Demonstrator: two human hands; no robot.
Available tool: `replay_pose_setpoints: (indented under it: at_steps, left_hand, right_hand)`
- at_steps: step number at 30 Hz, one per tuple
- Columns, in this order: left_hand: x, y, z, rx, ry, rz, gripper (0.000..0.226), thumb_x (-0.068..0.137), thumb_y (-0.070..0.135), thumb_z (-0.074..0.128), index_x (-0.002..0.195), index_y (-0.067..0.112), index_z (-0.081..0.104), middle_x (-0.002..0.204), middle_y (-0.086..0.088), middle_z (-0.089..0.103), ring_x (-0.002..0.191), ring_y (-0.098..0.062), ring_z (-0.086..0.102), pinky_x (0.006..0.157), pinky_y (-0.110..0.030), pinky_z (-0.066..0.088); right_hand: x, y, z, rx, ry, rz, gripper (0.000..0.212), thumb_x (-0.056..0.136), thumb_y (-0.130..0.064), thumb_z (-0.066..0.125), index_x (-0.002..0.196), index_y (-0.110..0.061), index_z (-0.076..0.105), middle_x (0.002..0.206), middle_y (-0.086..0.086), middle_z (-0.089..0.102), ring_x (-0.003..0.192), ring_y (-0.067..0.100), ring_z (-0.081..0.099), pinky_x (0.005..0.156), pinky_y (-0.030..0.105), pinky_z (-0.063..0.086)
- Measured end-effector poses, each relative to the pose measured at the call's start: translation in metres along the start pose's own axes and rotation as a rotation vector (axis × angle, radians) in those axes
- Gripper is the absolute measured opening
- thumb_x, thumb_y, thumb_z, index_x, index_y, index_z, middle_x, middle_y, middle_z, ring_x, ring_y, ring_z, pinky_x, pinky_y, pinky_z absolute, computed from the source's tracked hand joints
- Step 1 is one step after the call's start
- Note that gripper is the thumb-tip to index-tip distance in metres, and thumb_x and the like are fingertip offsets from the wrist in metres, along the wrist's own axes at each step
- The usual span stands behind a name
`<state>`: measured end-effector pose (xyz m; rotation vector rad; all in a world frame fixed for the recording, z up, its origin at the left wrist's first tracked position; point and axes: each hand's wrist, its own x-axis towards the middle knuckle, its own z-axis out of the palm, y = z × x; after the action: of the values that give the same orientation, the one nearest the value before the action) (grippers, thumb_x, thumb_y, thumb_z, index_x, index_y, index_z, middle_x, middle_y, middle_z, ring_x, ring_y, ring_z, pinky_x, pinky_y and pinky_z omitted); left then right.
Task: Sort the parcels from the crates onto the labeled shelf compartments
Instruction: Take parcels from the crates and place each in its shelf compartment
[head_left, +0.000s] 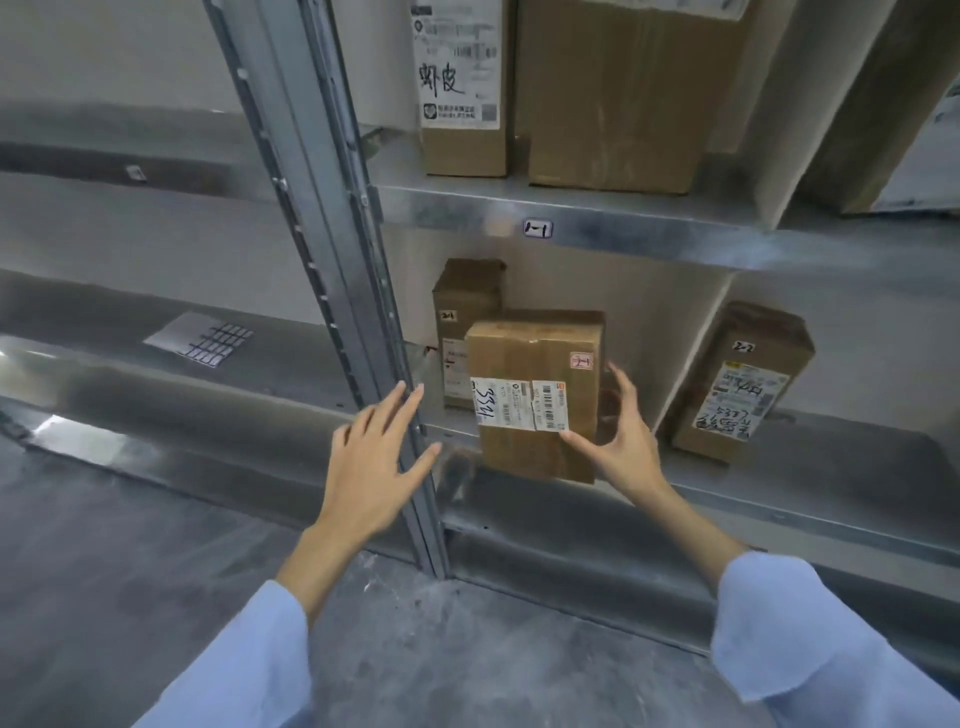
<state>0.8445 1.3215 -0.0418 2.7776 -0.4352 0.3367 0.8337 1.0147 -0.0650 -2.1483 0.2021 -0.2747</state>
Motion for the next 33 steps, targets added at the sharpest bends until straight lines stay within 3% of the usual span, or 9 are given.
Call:
replay_pose_setpoints:
  at_steps: [3,10,12,17,21,23,25,29,33]
  left_hand:
    - [0.008,-0.001,0.017,0.012,-0.025,0.006,0.071,0.092,0.069,0.023,0.155,0.037,0.016,0.161,0.008,0.022,0.140,-0.019,0.031,0.109,-0.043,0.028]
    - [0.028,-0.007,0.041,0.068,-0.080,0.054,0.071,0.093,0.067,0.028,0.156,0.034,0.016,0.161,0.007,0.023,0.141,-0.021,0.030,0.109,-0.041,0.026]
    - [0.033,-0.009,0.047,0.093,-0.087,0.059,0.072,0.093,0.067,0.028,0.156,0.033,0.018,0.161,0.005,0.024,0.141,-0.021,0.030,0.109,-0.041,0.027]
    - [0.042,-0.010,0.055,0.159,-0.103,0.080,0.072,0.093,0.066,0.027,0.156,0.030,0.021,0.161,0.001,0.026,0.140,-0.024,0.034,0.107,-0.040,0.025]
    - [0.045,-0.014,0.059,0.172,-0.116,0.091,0.072,0.094,0.065,0.028,0.156,0.030,0.020,0.161,0.000,0.026,0.140,-0.025,0.034,0.106,-0.039,0.022]
    - [0.046,-0.015,0.060,0.174,-0.119,0.092,0.072,0.094,0.065,0.028,0.156,0.029,0.021,0.160,0.000,0.026,0.140,-0.025,0.034,0.106,-0.038,0.021]
    - [0.046,-0.016,0.061,0.177,-0.119,0.097,0.072,0.094,0.065,0.029,0.155,0.028,0.022,0.160,-0.001,0.028,0.139,-0.026,0.035,0.106,-0.039,0.021]
    - [0.045,-0.015,0.060,0.180,-0.120,0.118,0.072,0.093,0.065,0.030,0.155,0.028,0.023,0.160,-0.001,0.028,0.138,-0.026,0.036,0.105,-0.039,0.023]
    - [0.042,-0.008,0.058,0.175,-0.125,0.151,0.073,0.092,0.065,0.031,0.155,0.028,0.025,0.160,-0.001,0.029,0.138,-0.026,0.037,0.105,-0.039,0.023]
  right_hand:
    - [0.012,0.016,0.008,-0.015,0.064,0.030,0.103,0.077,-0.033,0.084,0.154,-0.031,0.015,0.155,-0.005,0.037,0.138,0.018,0.040,0.103,0.031,0.031]
    - [0.048,0.032,0.025,-0.011,0.089,0.100,0.105,0.079,-0.031,0.082,0.156,-0.024,0.009,0.157,0.005,0.033,0.142,0.029,0.035,0.113,0.047,0.030]
    - [0.056,0.033,0.027,-0.009,0.084,0.104,0.105,0.080,-0.029,0.081,0.155,-0.028,0.008,0.154,0.002,0.037,0.136,0.024,0.041,0.110,0.039,0.033]
    - [0.080,0.043,0.033,0.137,0.119,0.092,0.109,0.078,-0.010,0.082,0.155,-0.026,0.007,0.134,-0.017,0.043,0.114,-0.010,0.042,0.095,0.013,0.038]
    - [0.092,0.054,0.041,0.153,0.119,0.164,0.104,0.080,-0.002,0.078,0.155,-0.013,0.007,0.139,-0.003,0.045,0.120,0.004,0.044,0.082,-0.006,0.035]
    - [0.094,0.058,0.043,0.143,0.128,0.169,0.103,0.080,-0.004,0.078,0.155,-0.013,0.008,0.147,0.003,0.044,0.125,0.010,0.046,0.088,-0.001,0.038]
    - [0.092,0.059,0.043,0.145,0.120,0.175,0.102,0.081,-0.009,0.079,0.155,-0.019,0.009,0.149,0.001,0.043,0.127,0.010,0.046,0.098,0.014,0.040]
    - [0.082,0.060,0.042,0.041,0.132,0.211,0.088,0.085,-0.017,0.077,0.151,-0.017,0.020,0.145,0.004,0.049,0.125,0.020,0.053,0.100,0.034,0.044]
    - [0.059,0.055,0.049,-0.094,-0.011,0.328,0.078,0.089,-0.027,0.071,0.149,-0.009,0.025,0.147,0.015,0.044,0.135,0.035,0.044,0.107,0.040,0.038]
